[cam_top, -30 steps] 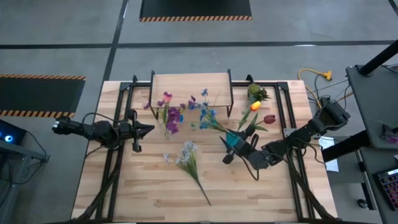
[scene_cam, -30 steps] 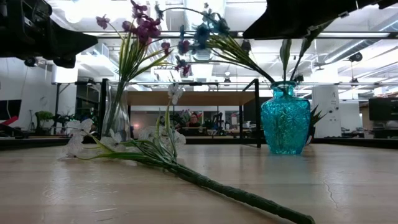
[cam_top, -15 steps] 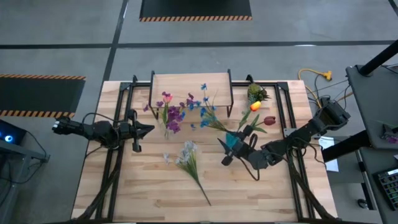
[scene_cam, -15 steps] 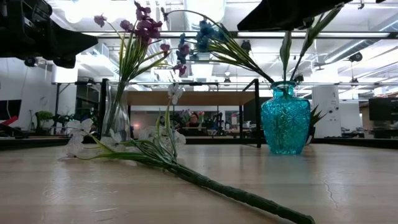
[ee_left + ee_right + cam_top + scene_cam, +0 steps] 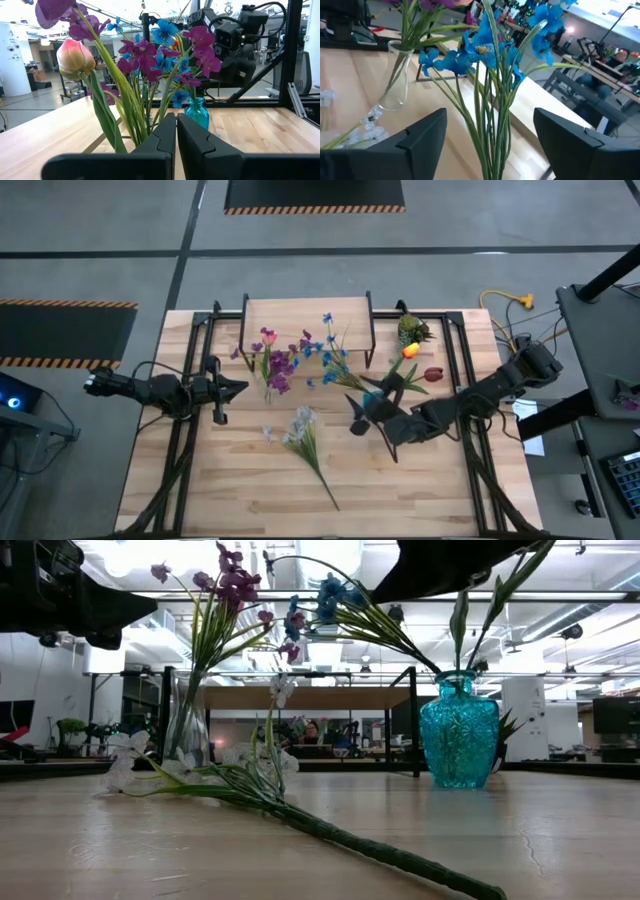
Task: Pick and place flowers into a vace then onto a shelf
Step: Put the blue flower into the blue transparent vase
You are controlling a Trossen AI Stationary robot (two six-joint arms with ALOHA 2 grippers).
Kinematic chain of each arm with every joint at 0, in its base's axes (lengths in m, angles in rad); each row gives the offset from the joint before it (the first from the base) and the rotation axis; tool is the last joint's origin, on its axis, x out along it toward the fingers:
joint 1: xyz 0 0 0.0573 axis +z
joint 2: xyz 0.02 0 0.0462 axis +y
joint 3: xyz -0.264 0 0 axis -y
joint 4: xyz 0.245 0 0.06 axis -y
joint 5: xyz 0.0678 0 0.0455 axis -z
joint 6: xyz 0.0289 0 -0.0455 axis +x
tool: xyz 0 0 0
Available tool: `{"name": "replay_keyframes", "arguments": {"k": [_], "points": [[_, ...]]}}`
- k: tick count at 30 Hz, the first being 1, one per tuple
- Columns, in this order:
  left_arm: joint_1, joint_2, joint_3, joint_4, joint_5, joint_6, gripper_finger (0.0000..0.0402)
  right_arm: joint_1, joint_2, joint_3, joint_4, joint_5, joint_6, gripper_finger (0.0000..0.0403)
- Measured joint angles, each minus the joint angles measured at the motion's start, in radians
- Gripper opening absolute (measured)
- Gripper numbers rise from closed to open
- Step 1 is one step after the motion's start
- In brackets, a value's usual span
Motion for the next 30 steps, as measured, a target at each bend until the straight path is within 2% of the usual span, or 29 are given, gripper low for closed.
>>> {"name": "replay_keyframes", "arguments": {"k": [7,18,24,30], "points": [[0.000,0.000,0.000,0.000,0.000,0.000,0.0000,-0.058,0.000,0.016,-0.028,-0.117,0.030,0.0303],[0.000,0.000,0.000,0.000,0.000,0.000,0.0000,-0.083,0.000,0.013,-0.063,-0.124,0.035,0.0274],[0.000,0.000,0.000,0.000,0.000,0.000,0.0000,-0.085,0.000,0.013,-0.190,-0.125,0.137,0.0256],[0.000,0.000,0.000,0.000,0.000,0.000,0.0000,-0.085,0.000,0.012,-0.200,-0.127,0.155,0.0233]]}}
